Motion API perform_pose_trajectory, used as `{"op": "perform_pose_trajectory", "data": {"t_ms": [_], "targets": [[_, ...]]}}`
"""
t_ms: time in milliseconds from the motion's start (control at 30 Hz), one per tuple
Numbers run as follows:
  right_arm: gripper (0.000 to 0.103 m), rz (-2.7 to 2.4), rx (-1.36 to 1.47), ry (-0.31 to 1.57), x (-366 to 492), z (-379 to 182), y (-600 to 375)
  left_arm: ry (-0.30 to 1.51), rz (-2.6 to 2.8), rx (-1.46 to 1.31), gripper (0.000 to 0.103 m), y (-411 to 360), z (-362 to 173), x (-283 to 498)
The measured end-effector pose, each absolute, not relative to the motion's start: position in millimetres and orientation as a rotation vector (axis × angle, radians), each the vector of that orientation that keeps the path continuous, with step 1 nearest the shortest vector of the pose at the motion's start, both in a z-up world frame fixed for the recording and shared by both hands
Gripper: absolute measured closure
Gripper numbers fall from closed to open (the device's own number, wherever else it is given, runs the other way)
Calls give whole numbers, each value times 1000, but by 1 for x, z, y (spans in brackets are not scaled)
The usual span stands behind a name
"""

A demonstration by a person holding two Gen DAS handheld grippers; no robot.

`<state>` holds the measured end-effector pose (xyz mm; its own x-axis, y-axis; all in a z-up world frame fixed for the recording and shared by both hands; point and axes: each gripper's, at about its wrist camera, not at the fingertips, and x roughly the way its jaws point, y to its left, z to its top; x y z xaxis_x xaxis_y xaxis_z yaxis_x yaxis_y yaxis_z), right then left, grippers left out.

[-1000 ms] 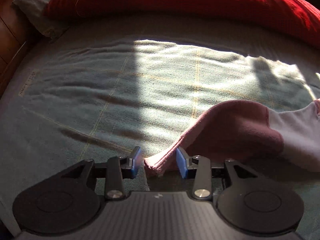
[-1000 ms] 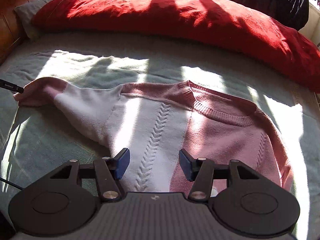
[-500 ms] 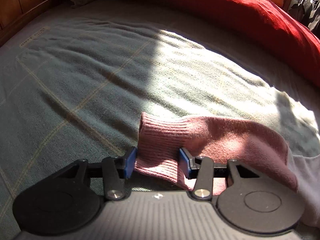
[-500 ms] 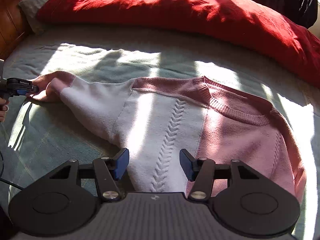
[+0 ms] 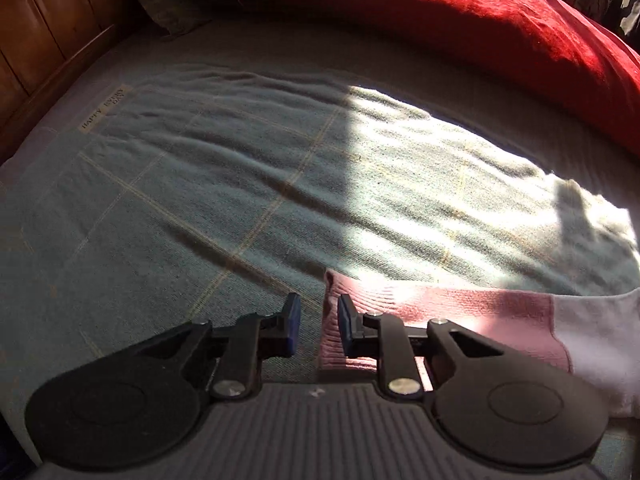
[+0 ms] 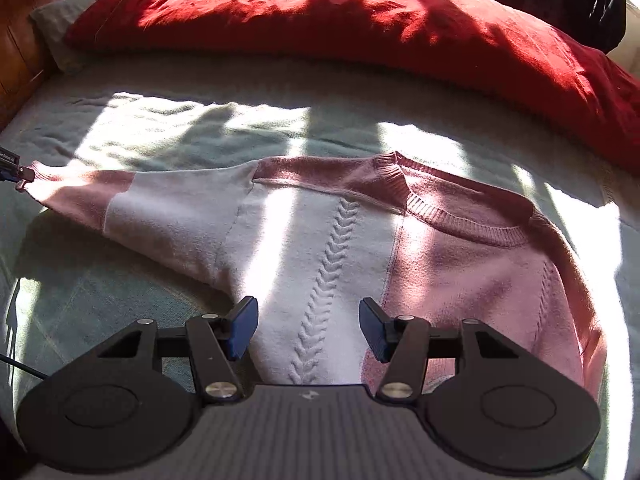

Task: Fold clothes
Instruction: 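Pull the held sleeve outward from the sweater body with the left tool, then open the left tool and release the straightened sleeve on the blanket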

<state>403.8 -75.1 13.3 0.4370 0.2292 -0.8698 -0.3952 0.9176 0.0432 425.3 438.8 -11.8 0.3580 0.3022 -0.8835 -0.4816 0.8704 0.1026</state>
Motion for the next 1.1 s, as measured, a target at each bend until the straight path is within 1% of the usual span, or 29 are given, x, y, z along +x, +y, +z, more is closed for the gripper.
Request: {"op": "perform_pose_trajectory", "data": {"t_ms": [100,167,333,500,567,667,767,967,1033,1100], "targets": [[41,400,-182,1049,402,13,-76,1076,535,-167,84,440,-4,430],[40,402,-186,1050,401,12,-76,1073,461,-170,77,426,-2,438],[40,401,-163,1066,403,6,-76,1117,139,-176,76,341,-12,469],[40,401,-154,1071,402,2,-76,1178,-197,-264,73,251,-42,485],[40,393,-153,1076,401,0,-79,1216,-231,-307,73,233,-62,489],[40,375,-139,1090,401,-4,-88,1248,-183,-331,73,237,-86,488],[40,354,-127,1093,399,-6,-99,1233,-122,-384,73,267,-83,482],[40,322,-85,1103,402,-8,-117,1264,150,-249,73,340,-75,458],[40,323,-73,1102,403,-7,-120,1270,210,-194,73,351,-73,457],[40,329,-75,1100,403,-7,-120,1264,216,-171,73,343,-66,461]]}}
